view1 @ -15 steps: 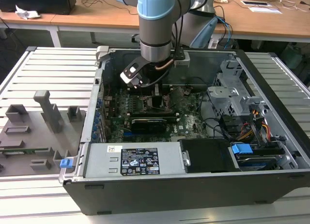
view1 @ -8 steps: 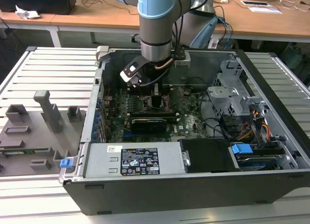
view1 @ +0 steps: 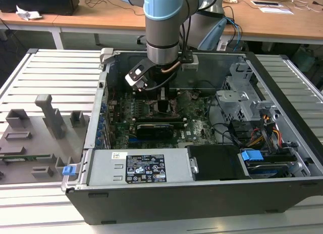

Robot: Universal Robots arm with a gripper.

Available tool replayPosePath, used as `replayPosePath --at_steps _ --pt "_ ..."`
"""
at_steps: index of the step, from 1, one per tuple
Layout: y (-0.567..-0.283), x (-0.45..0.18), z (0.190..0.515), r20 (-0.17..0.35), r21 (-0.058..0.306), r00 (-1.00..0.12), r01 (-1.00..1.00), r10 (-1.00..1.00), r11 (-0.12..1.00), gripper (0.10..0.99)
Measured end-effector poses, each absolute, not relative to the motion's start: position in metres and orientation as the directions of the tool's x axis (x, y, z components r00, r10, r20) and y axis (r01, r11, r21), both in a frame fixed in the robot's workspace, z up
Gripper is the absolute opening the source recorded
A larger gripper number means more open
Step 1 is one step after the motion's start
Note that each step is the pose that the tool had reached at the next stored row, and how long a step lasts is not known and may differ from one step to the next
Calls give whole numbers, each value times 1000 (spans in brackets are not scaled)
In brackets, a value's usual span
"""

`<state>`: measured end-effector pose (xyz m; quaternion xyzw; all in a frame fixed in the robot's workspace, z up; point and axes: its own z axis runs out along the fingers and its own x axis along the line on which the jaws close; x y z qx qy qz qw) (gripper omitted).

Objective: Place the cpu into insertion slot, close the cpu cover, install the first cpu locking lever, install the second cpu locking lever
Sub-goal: 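Place the cpu into insertion slot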

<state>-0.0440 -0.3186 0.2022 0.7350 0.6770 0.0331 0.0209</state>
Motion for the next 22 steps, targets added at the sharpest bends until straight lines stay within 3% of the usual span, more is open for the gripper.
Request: replayPosePath --at_steps 4,5,12,13,14,18,19,20,22 --pt "-319 -44 202 20 75 81 994 996 -83 537" --pt "-319 -44 202 20 75 81 994 996 -83 600" --pt "-319 -44 210 20 72 81 994 997 -82 584" --pt "-319 -43 211 20 70 81 994 996 -82 522" --pt "-319 -43 211 20 68 81 994 996 -83 522" --pt "-319 -41 211 19 57 82 995 996 -83 275" --pt "-319 -41 211 19 57 82 995 996 -83 275" --pt "-319 -41 212 19 57 82 995 996 -83 153" --pt "-319 -41 213 19 57 82 995 996 -83 106"
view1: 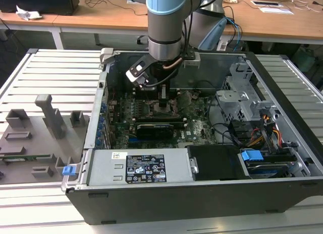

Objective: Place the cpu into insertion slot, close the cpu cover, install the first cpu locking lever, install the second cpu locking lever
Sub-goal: 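Place the cpu into insertion slot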

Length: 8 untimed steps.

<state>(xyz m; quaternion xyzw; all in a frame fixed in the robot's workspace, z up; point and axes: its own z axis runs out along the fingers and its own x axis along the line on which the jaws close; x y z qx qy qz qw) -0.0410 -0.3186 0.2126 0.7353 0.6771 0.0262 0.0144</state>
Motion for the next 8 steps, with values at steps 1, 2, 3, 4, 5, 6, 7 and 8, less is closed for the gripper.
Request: replayPosePath --at_steps 1,2,3,4,5,6,7,8 --pt "-319 -41 213 19 57 82 995 996 -83 106" --pt "-319 -41 214 19 57 82 995 996 -83 106" --pt "-319 -41 214 19 57 82 995 996 -83 106" --pt "-319 -41 214 19 57 82 995 996 -83 106" --pt "-319 -41 215 19 57 82 995 996 -83 106" --pt "-319 -41 215 19 57 82 995 996 -83 106" --pt "-319 -41 215 19 57 82 995 996 -83 106" --pt "-319 -41 216 19 57 82 995 996 -83 106"
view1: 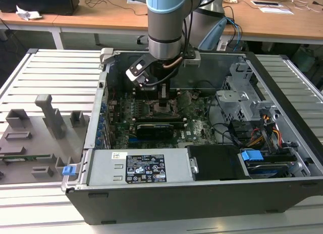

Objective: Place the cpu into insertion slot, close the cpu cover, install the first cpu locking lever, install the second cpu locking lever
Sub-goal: 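Place the cpu into insertion slot, then close the cpu cover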

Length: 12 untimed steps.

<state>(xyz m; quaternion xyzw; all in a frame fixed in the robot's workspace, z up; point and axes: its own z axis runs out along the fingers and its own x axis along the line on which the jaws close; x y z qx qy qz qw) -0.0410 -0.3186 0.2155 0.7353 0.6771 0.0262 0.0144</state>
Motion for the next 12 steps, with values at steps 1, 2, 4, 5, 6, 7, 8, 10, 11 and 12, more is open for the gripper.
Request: replayPosePath --at_steps 1,2,4,5,6,7,8,10,11,12 --pt "-319 -41 216 19 57 82 995 996 -83 106" --pt "-319 -41 216 19 57 82 995 996 -83 106" --pt "-319 -41 217 19 57 82 995 996 -83 106" --pt "-319 -41 218 19 57 82 995 996 -83 106" --pt "-319 -41 219 19 57 82 995 996 -83 106" --pt "-319 -41 219 19 57 82 995 996 -83 106" --pt "-319 -41 220 19 57 82 995 996 -83 106" --pt "-319 -41 220 19 57 82 995 996 -83 106" --pt "-319 -41 221 19 57 82 995 996 -83 106" --pt "-319 -41 221 19 57 82 995 996 -83 106"
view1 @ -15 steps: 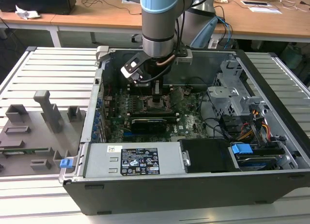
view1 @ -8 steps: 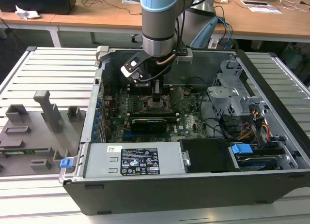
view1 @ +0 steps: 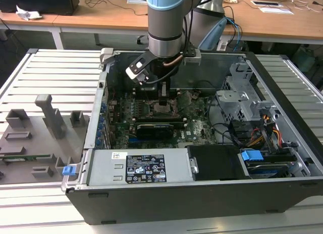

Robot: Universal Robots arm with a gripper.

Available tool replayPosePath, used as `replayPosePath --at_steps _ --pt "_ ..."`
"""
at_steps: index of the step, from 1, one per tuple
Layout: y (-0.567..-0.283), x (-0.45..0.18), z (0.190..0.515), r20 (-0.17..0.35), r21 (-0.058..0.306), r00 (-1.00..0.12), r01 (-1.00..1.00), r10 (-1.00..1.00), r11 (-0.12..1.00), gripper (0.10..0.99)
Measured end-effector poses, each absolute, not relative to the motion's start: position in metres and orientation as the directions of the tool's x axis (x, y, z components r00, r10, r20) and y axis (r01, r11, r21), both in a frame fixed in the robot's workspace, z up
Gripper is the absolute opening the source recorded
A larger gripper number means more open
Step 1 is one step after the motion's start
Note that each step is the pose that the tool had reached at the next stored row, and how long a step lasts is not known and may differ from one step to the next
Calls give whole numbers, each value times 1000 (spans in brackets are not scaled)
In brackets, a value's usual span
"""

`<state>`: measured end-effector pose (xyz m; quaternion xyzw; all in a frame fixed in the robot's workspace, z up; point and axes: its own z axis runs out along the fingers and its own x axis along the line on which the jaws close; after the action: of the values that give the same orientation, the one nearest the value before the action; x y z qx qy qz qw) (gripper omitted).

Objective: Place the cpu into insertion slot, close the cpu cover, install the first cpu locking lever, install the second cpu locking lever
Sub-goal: 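Close the cpu cover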

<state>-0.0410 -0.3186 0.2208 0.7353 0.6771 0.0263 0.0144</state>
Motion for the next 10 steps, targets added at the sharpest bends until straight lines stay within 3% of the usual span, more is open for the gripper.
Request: replayPosePath --at_steps 10 --pt "-319 -41 223 19 57 82 995 996 -83 106"
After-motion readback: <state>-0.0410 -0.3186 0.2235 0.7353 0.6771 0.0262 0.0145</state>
